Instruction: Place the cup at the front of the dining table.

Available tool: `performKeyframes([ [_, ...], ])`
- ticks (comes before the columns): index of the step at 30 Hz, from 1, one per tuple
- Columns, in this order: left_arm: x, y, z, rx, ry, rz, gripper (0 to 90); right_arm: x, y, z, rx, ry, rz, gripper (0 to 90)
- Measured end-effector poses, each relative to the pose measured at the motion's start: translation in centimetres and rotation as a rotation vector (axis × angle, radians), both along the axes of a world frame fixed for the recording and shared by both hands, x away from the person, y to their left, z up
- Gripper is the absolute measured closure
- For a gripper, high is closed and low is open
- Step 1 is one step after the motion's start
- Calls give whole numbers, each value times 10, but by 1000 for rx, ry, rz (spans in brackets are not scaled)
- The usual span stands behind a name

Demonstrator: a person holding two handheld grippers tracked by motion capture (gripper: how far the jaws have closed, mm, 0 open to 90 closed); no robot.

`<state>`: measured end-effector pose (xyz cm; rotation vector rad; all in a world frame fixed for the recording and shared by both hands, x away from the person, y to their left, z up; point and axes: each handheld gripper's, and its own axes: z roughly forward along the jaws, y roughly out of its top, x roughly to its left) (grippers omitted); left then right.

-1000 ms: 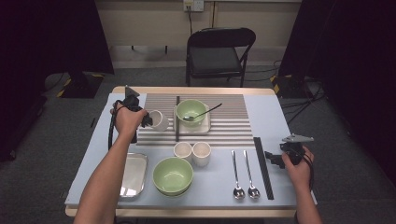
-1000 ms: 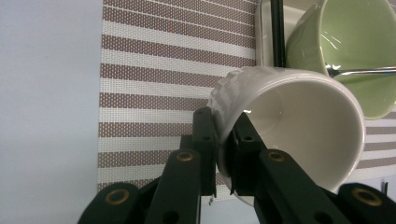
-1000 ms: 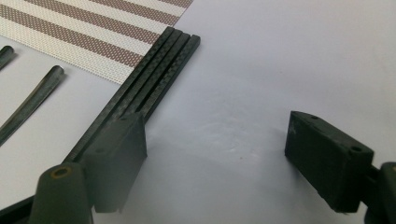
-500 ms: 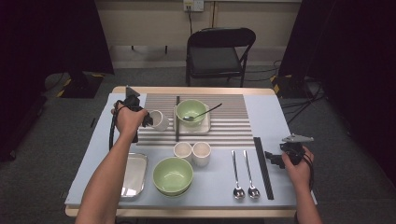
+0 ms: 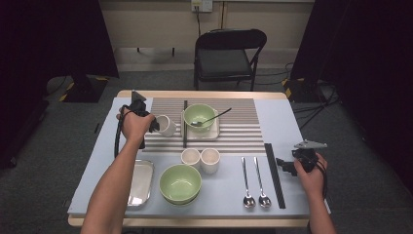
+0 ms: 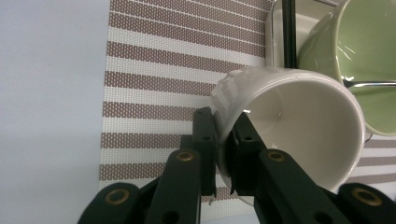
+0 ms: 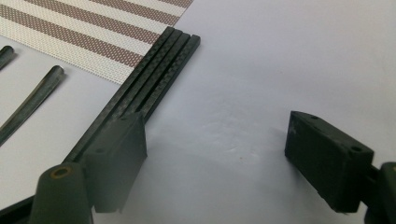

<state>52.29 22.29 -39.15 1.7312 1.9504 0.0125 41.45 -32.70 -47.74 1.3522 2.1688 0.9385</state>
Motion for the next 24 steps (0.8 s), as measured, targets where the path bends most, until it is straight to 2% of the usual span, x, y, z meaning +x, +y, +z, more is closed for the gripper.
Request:
performKeyframes([
  [10, 1, -1, -2, 5, 3, 13, 834, 0, 0, 0, -2, 0, 1, 197],
  [18, 2, -1, -5, 7, 13, 3, 835, 0, 0, 0, 0, 0, 0, 197],
  [19, 2, -1, -6, 0, 12, 22, 834, 0, 0, 0, 1, 0, 0, 197],
  [24, 1, 2, -10, 4, 21, 22, 834, 0, 0, 0, 0, -1, 1, 197],
])
